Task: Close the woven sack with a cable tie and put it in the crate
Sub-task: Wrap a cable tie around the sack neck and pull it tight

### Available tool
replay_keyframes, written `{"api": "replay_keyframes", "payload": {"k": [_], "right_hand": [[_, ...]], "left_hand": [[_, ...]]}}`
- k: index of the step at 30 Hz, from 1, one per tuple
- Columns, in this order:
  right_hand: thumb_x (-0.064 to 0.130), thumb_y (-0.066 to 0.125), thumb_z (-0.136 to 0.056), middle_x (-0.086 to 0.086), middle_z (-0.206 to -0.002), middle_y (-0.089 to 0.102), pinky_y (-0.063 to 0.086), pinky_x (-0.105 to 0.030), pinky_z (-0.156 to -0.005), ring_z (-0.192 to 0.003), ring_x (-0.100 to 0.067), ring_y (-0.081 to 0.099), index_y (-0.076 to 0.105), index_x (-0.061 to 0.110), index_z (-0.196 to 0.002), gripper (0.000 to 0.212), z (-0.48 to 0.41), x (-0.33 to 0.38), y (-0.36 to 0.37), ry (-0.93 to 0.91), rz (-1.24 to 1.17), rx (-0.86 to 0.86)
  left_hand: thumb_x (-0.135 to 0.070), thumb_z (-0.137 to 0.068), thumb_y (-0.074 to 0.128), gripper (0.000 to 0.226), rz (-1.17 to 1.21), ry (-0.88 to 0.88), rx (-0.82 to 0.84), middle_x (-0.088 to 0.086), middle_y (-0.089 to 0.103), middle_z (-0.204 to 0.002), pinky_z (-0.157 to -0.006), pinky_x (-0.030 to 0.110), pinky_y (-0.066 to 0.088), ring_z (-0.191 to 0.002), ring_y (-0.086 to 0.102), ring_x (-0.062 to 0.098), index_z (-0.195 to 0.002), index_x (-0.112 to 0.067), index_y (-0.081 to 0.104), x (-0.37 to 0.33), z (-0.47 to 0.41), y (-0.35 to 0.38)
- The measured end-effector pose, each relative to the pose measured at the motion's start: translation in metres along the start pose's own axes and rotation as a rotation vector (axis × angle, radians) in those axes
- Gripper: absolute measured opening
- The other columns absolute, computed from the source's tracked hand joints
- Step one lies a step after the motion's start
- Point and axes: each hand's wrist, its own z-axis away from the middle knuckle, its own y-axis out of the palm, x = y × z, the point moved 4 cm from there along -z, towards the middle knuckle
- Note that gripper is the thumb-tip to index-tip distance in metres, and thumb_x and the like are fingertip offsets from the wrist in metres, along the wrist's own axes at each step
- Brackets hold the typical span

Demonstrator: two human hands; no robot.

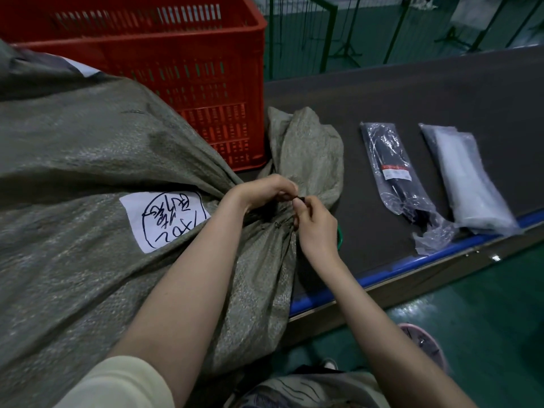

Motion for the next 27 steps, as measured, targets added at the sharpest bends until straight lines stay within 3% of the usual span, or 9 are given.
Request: {"api": "replay_keyframes", "payload": {"k": [3, 7, 10, 12, 14, 17, 23, 27], "right_hand": [[0.024, 0.058, -0.090, 0.013, -0.065, 0.051, 0.036, -0.012, -0.055, -0.061, -0.003, 0.049, 0.059, 0.009, -0.089, 0.016, 0.005, -0.007, -0.004, 0.036, -0.080, -0.097], [0.024, 0.066, -0.084, 0.011, -0.063, 0.053, 0.037, -0.004, -0.053, -0.058, 0.001, 0.051, 0.063, 0.008, -0.081, 0.017, -0.001, -0.010, -0.004, 0.062, -0.104, -0.109], [0.016, 0.065, -0.085, 0.013, -0.063, 0.053, 0.038, -0.002, -0.056, -0.056, 0.008, 0.054, 0.065, 0.012, -0.090, 0.006, -0.003, -0.015, 0.000, 0.140, -0.246, -0.099], [0.010, 0.057, -0.090, 0.011, -0.067, 0.058, 0.044, -0.011, -0.073, -0.067, 0.004, 0.058, 0.066, 0.012, -0.101, 0.014, 0.000, -0.018, 0.003, 0.166, -0.385, -0.097], [0.008, 0.050, -0.094, 0.010, -0.072, 0.064, 0.047, -0.025, -0.087, -0.082, -0.010, 0.062, 0.064, 0.020, -0.098, 0.019, 0.003, -0.021, 0.004, 0.157, -0.422, -0.084], [0.009, 0.049, -0.094, 0.012, -0.068, 0.068, 0.046, -0.030, -0.094, -0.087, -0.013, 0.064, 0.057, 0.030, -0.085, 0.024, 0.004, -0.023, 0.007, 0.133, -0.460, -0.033], [0.004, 0.051, -0.092, 0.012, -0.053, 0.069, 0.049, -0.009, -0.070, -0.059, 0.006, 0.062, 0.060, 0.018, -0.072, 0.026, 0.002, -0.021, 0.009, 0.108, -0.623, 0.127], [-0.001, 0.046, -0.093, 0.015, -0.049, 0.064, 0.045, -0.003, -0.065, -0.054, 0.009, 0.057, 0.059, 0.017, -0.072, 0.031, 0.000, -0.022, 0.010, 0.072, -0.590, 0.175]], "left_hand": [[-0.005, -0.080, 0.044, 0.034, -0.059, 0.014, 0.003, -0.014, 0.033, -0.037, -0.054, 0.020, 0.026, -0.040, 0.029, 0.001, -0.050, -0.017, 0.032, -0.001, 0.001, 0.001], [-0.015, -0.068, 0.044, 0.022, -0.003, 0.018, 0.014, -0.014, 0.034, -0.038, -0.049, 0.016, 0.027, -0.042, 0.029, 0.002, -0.049, -0.016, 0.031, -0.005, 0.003, 0.001], [-0.016, -0.067, 0.043, 0.025, 0.043, 0.033, 0.002, -0.014, 0.034, -0.037, -0.048, 0.016, 0.028, -0.039, 0.030, 0.001, -0.044, -0.019, 0.036, -0.006, 0.003, 0.001], [-0.017, -0.068, 0.043, 0.033, 0.053, 0.035, -0.002, -0.014, 0.034, -0.037, -0.052, 0.020, 0.026, -0.040, 0.030, 0.002, -0.036, -0.026, 0.038, -0.005, 0.003, 0.000], [-0.018, -0.068, 0.042, 0.037, 0.034, 0.039, 0.001, -0.013, 0.034, -0.037, -0.055, 0.024, 0.023, -0.041, 0.029, 0.002, -0.031, -0.024, 0.039, -0.004, 0.002, 0.000], [-0.017, -0.067, 0.042, 0.038, 0.030, 0.035, -0.003, -0.013, 0.032, -0.037, -0.056, 0.026, 0.021, -0.041, 0.027, 0.003, -0.030, -0.025, 0.037, -0.003, 0.000, -0.001], [-0.020, -0.067, 0.044, 0.024, 0.048, -0.003, 0.017, -0.012, 0.031, -0.042, -0.057, 0.028, 0.020, -0.048, 0.025, 0.008, -0.045, -0.019, 0.034, -0.001, 0.002, 0.000], [-0.018, -0.064, 0.044, 0.017, 0.037, -0.007, 0.052, -0.014, 0.034, -0.040, -0.057, 0.027, 0.022, -0.044, 0.029, 0.003, -0.051, -0.014, 0.034, -0.002, 0.004, 0.002]]}}
